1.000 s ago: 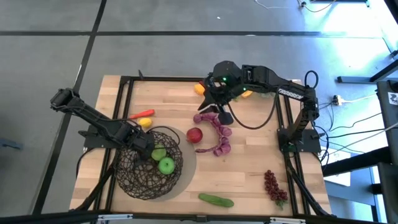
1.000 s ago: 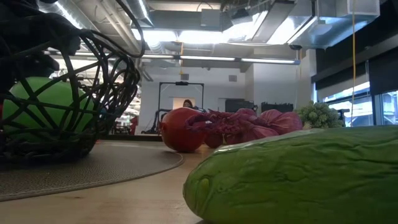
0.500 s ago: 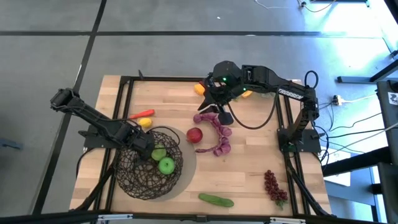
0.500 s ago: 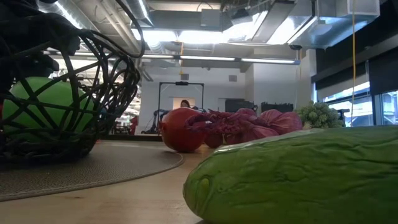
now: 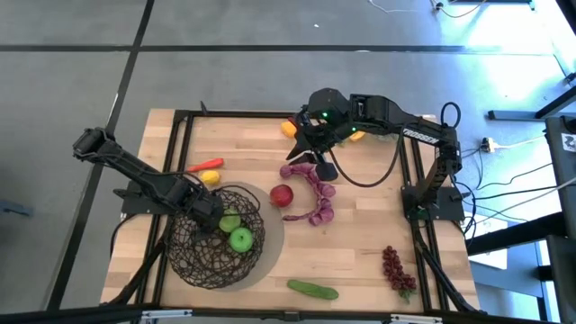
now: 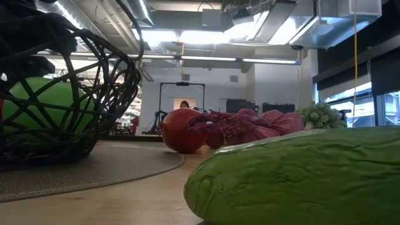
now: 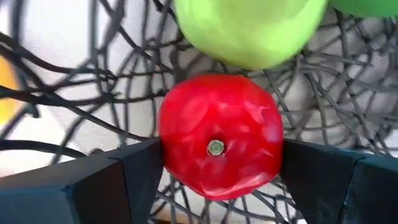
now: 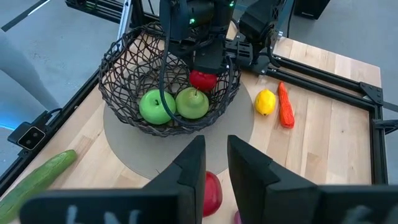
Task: Build produce basket
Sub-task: Put the red tomato into the black wire basket, then put the red pomegranate into the black wire basket
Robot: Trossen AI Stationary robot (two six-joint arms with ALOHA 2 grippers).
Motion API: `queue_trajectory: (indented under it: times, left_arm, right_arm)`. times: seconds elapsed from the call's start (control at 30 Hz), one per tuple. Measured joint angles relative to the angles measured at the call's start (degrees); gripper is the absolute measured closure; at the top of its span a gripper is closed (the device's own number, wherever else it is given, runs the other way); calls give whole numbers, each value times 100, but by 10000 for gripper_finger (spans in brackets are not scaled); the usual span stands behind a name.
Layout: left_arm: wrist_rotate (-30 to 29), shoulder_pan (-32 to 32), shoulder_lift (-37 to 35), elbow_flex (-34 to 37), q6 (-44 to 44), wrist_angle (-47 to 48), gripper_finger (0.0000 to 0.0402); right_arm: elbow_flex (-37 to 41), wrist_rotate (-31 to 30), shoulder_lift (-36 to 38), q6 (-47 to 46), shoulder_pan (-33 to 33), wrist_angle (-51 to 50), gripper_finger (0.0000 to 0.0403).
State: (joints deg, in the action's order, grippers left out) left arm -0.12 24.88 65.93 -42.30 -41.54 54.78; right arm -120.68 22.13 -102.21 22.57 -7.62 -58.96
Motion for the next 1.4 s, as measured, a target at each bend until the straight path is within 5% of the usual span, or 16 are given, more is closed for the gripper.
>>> queue_trajectory:
  times: [0.47,0.93,1.4]
  left_arm:
    - [-207,2,0,0,-28,-30,73]
    - [-282,2,-111,-138,571,89,72]
    - [-2261,-119,-627,-1490,-399,1210,76]
  right_arm:
    - [0,-2,0,0,0,0,338]
    - [0,-2,0,0,0,0,338]
    - [0,-2,0,-1,0,0,338]
